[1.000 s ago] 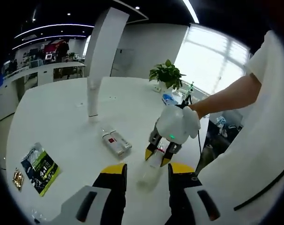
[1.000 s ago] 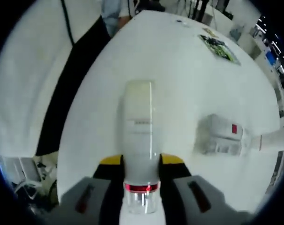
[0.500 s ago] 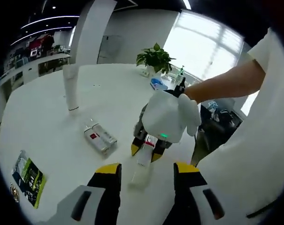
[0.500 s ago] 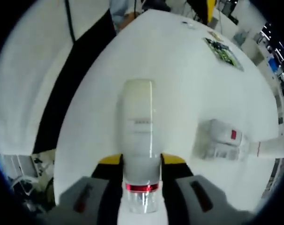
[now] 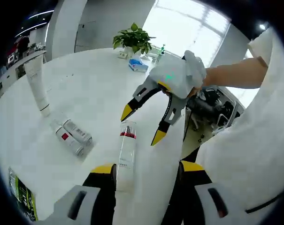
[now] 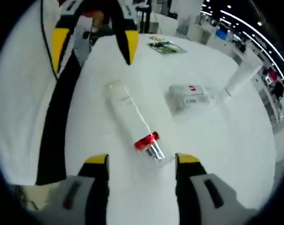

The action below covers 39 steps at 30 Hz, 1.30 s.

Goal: Arrange the skincare products in the storage area until every visible bottle or jar stands upright without overlapping.

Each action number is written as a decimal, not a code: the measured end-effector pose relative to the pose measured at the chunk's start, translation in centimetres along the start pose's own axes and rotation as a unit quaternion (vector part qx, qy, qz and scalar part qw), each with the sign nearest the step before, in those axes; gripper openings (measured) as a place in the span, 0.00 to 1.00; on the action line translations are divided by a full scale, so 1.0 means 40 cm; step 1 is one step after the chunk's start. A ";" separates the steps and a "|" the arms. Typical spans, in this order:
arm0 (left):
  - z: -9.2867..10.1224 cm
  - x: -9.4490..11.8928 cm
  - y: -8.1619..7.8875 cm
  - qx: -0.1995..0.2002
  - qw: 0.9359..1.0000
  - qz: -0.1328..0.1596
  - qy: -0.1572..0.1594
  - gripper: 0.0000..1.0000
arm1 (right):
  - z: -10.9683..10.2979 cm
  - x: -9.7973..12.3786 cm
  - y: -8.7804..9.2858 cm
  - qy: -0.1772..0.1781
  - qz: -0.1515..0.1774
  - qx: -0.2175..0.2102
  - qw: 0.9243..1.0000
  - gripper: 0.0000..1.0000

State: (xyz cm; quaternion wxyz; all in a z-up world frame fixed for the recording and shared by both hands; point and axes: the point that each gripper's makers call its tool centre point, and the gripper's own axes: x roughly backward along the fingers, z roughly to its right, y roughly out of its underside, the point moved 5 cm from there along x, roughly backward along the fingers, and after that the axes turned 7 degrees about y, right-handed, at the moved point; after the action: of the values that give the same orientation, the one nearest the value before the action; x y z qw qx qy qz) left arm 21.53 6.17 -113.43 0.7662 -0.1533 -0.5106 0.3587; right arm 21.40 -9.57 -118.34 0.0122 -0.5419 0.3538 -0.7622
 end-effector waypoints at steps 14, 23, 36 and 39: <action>-0.081 -0.154 0.029 -0.080 0.983 -0.163 -0.038 0.54 | -0.078 0.099 0.103 0.079 0.037 -0.147 0.985 0.51; -0.106 -0.223 -0.017 -0.108 0.974 -0.194 -0.042 0.41 | -0.104 0.148 0.133 0.124 0.042 -0.159 0.979 0.46; -0.128 -0.236 -0.024 -0.138 0.959 -0.234 -0.081 0.31 | -0.121 0.136 0.119 0.144 0.063 -0.201 0.967 0.41; -0.127 -0.238 -0.023 -0.153 0.956 -0.236 -0.082 0.30 | -0.128 0.130 0.107 0.142 0.059 -0.196 0.968 0.40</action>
State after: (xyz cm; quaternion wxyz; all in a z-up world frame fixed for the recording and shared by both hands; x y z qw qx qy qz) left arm 24.32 -0.52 -121.49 0.7520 -0.1139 -0.6419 0.0971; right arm 13.39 -12.19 -117.28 -0.0996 -0.3978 0.5260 -0.7451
